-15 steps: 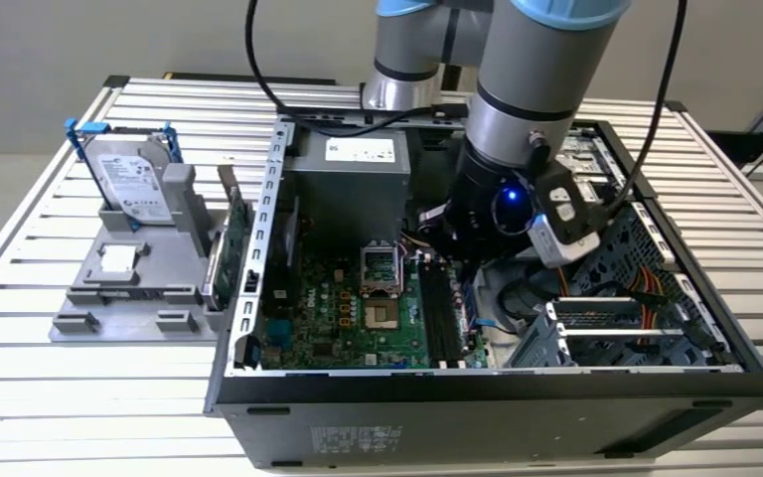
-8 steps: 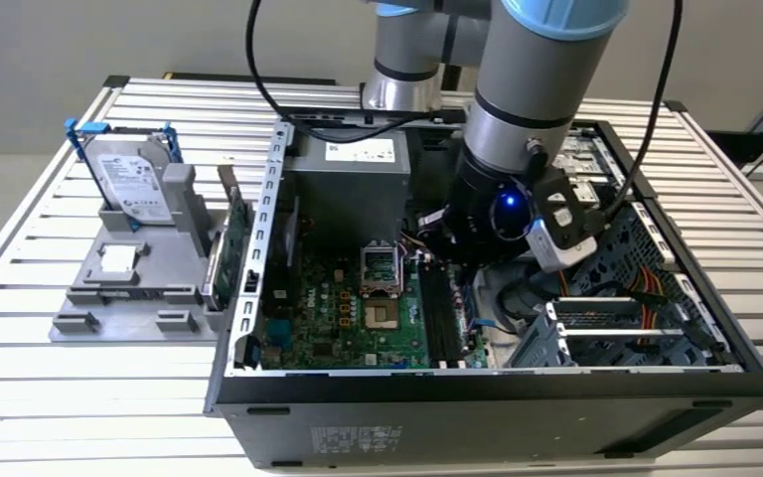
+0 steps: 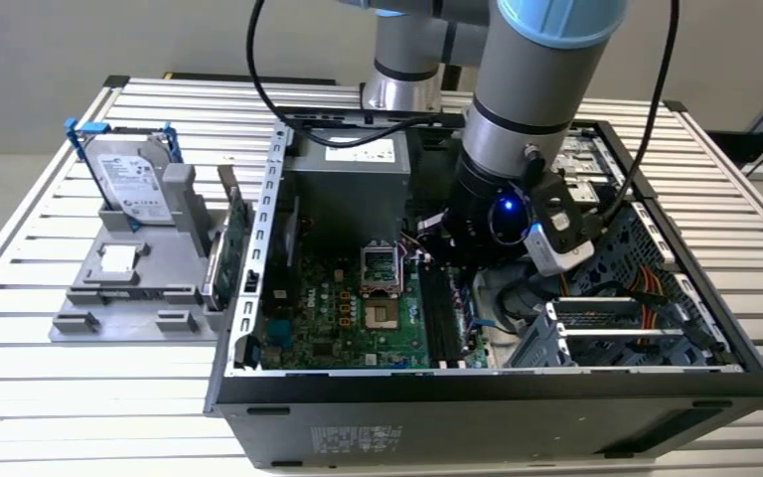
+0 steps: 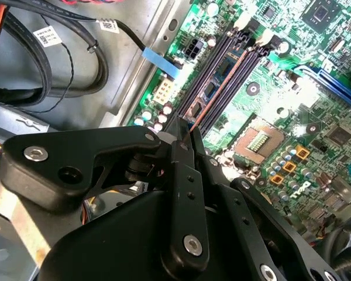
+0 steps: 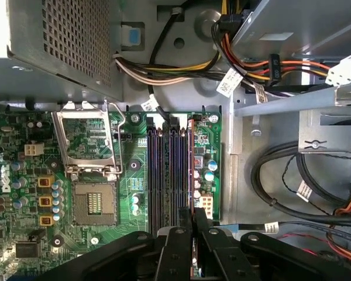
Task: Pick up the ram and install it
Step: 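Insert the ram into the slot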
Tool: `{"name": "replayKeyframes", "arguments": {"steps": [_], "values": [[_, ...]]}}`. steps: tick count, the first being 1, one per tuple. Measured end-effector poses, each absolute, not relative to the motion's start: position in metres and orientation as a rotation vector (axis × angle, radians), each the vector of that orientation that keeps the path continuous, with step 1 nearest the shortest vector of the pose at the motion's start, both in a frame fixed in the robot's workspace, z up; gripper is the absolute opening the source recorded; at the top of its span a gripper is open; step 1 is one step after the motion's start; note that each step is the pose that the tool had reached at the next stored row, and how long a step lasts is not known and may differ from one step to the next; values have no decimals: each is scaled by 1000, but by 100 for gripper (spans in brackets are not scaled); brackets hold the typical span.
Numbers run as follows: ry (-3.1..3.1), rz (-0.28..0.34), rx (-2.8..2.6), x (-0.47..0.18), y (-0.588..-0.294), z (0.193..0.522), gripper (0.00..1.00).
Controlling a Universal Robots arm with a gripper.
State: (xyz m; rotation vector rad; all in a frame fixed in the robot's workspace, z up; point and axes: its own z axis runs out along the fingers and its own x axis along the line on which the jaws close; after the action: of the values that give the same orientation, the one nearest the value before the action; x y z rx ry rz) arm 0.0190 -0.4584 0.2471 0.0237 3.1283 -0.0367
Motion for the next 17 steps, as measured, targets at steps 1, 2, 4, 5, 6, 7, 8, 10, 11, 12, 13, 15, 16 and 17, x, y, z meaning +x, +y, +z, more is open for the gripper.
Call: {"name": "replayKeyframes", "arguments": {"steps": [1, 2, 4, 5, 6, 7, 8, 10, 11, 12, 13, 15, 16, 17], "values": [[3128, -37, 24, 19, -458, 247, 0], [3128, -36, 24, 19, -458, 247, 0], [3128, -36, 24, 19, -458, 246, 0], [3128, -36, 24, 19, -458, 245, 0], [3128, -36, 24, 19, -458, 245, 0], [3128, -36, 24, 19, -458, 244, 0], [3128, -36, 24, 19, -458, 242, 0], [3128, -36, 24, 19, -458, 239, 0], [3128, -37, 24, 19, -458, 238, 0], [3128, -37, 24, 19, -458, 237, 0], [3128, -37, 24, 19, -458, 236, 0], [3128, -37, 24, 19, -458, 233, 0], [3128, -37, 24, 19, -458, 232, 0], [3128, -37, 24, 19, -459, 232, 0]]}}
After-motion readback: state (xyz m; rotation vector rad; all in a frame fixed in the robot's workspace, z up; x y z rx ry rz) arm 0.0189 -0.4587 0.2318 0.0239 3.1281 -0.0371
